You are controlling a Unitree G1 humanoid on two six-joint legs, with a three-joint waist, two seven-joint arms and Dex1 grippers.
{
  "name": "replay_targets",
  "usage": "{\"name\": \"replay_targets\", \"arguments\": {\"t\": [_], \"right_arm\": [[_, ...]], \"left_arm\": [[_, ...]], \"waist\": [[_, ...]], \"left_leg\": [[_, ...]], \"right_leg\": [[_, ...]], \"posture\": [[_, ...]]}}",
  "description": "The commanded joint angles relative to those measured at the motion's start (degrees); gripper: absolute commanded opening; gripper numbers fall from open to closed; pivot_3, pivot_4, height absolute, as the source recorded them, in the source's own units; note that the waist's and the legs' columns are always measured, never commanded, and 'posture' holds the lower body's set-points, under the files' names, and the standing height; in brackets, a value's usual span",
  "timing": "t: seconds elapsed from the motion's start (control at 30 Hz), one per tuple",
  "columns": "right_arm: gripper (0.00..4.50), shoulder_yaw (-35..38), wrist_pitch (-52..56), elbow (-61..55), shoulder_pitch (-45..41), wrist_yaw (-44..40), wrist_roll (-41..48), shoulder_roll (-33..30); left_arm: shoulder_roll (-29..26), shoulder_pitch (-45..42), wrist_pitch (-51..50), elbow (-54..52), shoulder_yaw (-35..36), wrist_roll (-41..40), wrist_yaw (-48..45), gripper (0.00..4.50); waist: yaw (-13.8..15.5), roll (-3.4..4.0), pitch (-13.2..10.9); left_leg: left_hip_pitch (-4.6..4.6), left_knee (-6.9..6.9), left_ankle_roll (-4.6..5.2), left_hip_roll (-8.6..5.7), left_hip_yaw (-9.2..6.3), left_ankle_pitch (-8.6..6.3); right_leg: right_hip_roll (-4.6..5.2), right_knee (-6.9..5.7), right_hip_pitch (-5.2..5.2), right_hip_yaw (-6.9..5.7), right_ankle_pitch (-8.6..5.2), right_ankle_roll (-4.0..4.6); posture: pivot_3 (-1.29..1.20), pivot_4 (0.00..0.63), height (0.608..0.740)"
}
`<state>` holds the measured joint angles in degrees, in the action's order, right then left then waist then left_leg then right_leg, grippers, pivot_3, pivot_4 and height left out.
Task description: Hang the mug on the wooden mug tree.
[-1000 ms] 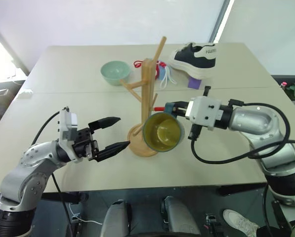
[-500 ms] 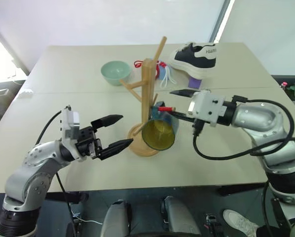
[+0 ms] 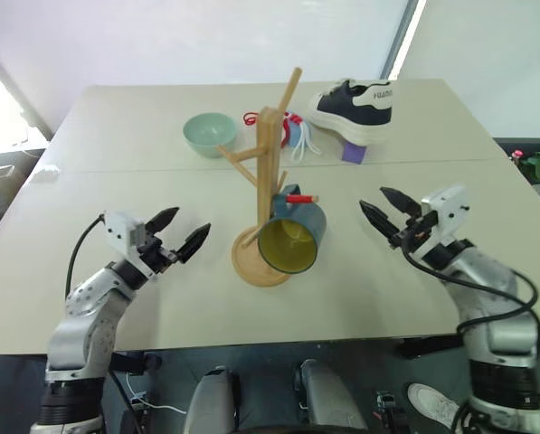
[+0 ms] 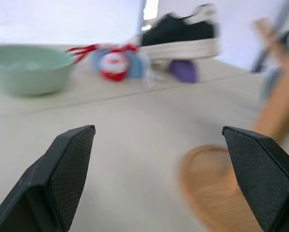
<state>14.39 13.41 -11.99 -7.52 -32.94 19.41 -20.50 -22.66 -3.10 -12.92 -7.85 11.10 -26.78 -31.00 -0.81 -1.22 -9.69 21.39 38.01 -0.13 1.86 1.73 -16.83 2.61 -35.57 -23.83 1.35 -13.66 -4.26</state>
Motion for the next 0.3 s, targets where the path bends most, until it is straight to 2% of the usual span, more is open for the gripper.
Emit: {"name": "replay_targets", "arguments": {"t": [0.03,0.3], "right_arm": [[2.47,-0.1,-5.7,3.6,0.7,2.6,-1.7,2.1],[2.47,-2.4,-9.5,7.8,1.6,2.9,-2.3,3.0]], "left_arm": [[1.7,-0.6,0.8,1.1,0.6,5.2,7.4,4.5],[3.1,0.7,2.6,1.4,-0.6,6.9,7.0,4.5]], "waist": [[0.0,0.0,0.0],[0.1,0.01,0.0]], "left_leg": [[0.02,0.0,0.0,-0.01,0.0,0.0],[0.06,-0.01,0.0,0.0,0.01,0.0]], "right_leg": [[0.01,0.0,-0.02,0.0,0.0,0.0],[0.09,0.01,-0.05,0.0,0.0,-0.01]], "posture": [[0.0,0.15,0.74],[0.0,0.15,0.74]]}}
